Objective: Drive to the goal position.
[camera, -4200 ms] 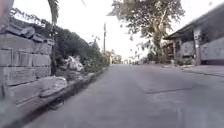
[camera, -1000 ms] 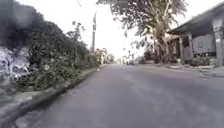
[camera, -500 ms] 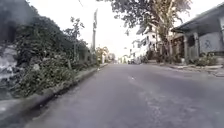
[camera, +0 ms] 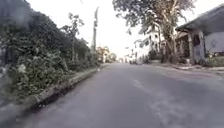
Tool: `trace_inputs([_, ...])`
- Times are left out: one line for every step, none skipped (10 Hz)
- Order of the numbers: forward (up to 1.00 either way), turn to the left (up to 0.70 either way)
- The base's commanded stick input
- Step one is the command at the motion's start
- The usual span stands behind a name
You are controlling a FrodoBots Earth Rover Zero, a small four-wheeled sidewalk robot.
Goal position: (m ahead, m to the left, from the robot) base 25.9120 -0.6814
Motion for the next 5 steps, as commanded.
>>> trace_inputs([1.00, -0.40])
trace_inputs([1.00, -0.11])
trace_inputs([1.00, 0.00])
trace_inputs([1.00, 0.00])
trace_inputs([1.00, 0.00])
